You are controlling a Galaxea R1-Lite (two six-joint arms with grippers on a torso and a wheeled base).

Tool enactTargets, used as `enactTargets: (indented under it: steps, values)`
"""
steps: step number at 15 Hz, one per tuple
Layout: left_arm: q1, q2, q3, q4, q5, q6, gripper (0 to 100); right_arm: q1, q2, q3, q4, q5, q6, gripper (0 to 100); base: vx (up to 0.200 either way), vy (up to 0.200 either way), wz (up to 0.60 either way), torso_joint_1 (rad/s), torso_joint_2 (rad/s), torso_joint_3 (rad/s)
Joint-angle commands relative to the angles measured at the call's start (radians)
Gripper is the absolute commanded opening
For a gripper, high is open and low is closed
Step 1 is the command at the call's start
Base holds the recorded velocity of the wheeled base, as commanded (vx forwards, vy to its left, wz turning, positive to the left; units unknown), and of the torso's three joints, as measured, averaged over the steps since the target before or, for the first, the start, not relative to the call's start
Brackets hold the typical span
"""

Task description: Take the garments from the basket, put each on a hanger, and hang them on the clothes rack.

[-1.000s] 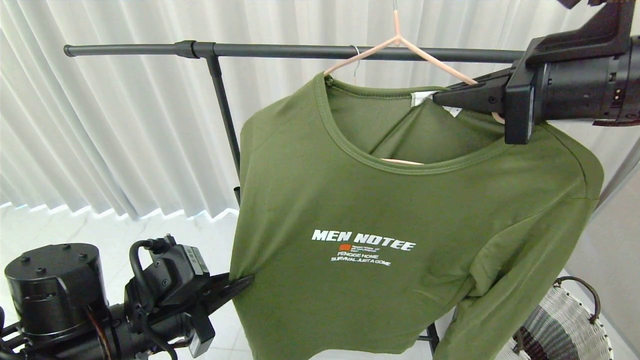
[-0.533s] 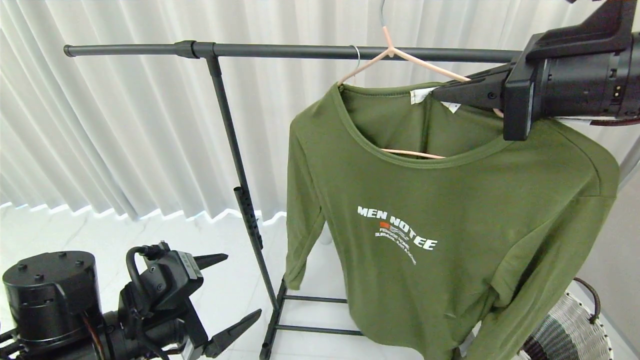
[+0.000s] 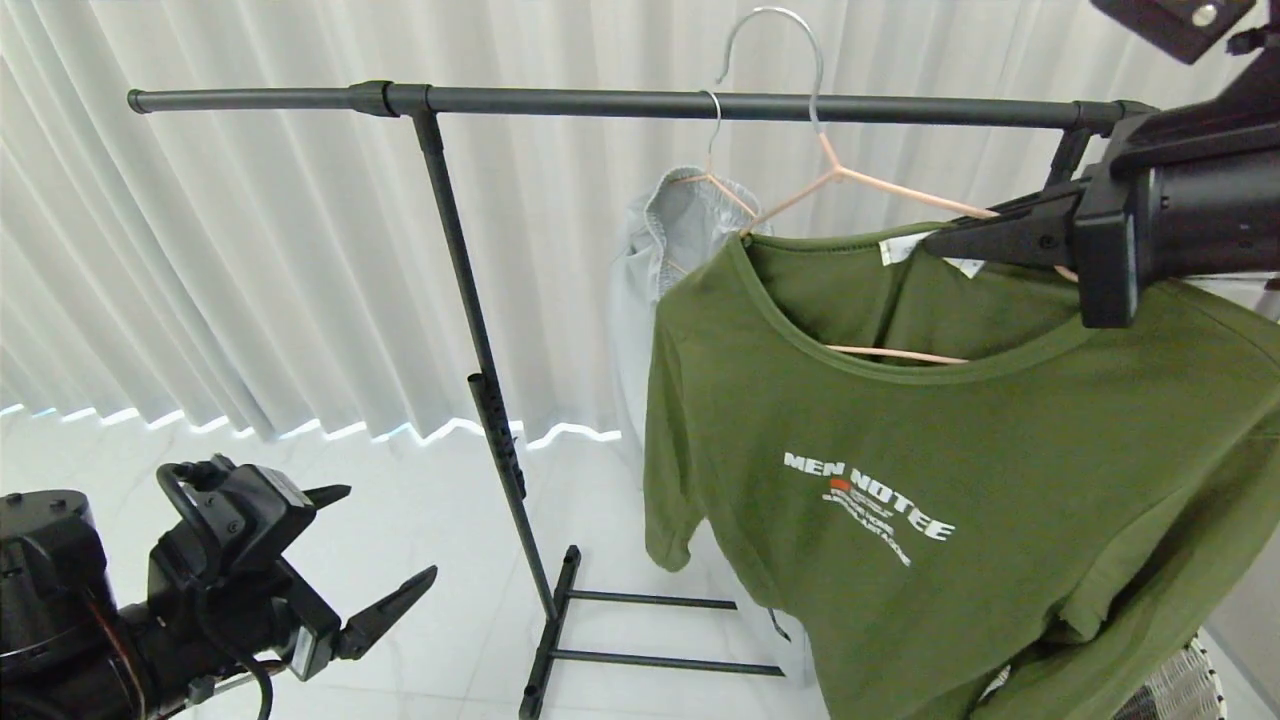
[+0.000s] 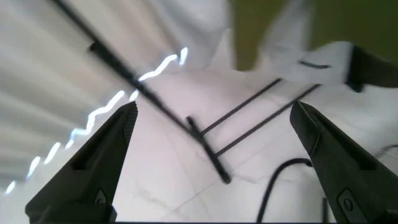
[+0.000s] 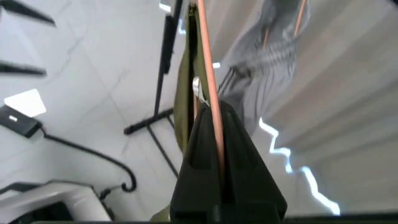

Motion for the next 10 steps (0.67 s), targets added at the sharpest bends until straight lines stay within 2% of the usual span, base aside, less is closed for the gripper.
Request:
enactTargets:
  steps: [1,3,6,10]
  values:
    - [0.045,0.002,-0.003,-0.011,0.017,0.001,100,-0.038,-0.074,0.024,0.050,-0.001,0.007,0,0.000,0.000,0.00,0.000,0.00,0.000]
    - [0.046,0.005,-0.003,-0.017,0.063,-0.001,100,-0.080,-0.149,0.095,0.083,-0.017,0.013,0,0.000,0.000,0.00,0.000,0.00,0.000]
    - [0.046,0.005,0.003,-0.015,0.081,-0.001,100,-0.166,-0.260,0.187,0.152,-0.034,0.013,0,0.000,0.000,0.00,0.000,0.00,0.000]
    - [0.046,0.007,0.003,-0.017,0.115,0.001,100,-0.319,-0.346,0.233,0.227,-0.035,0.013,0,0.000,0.000,0.00,0.000,0.00,0.000]
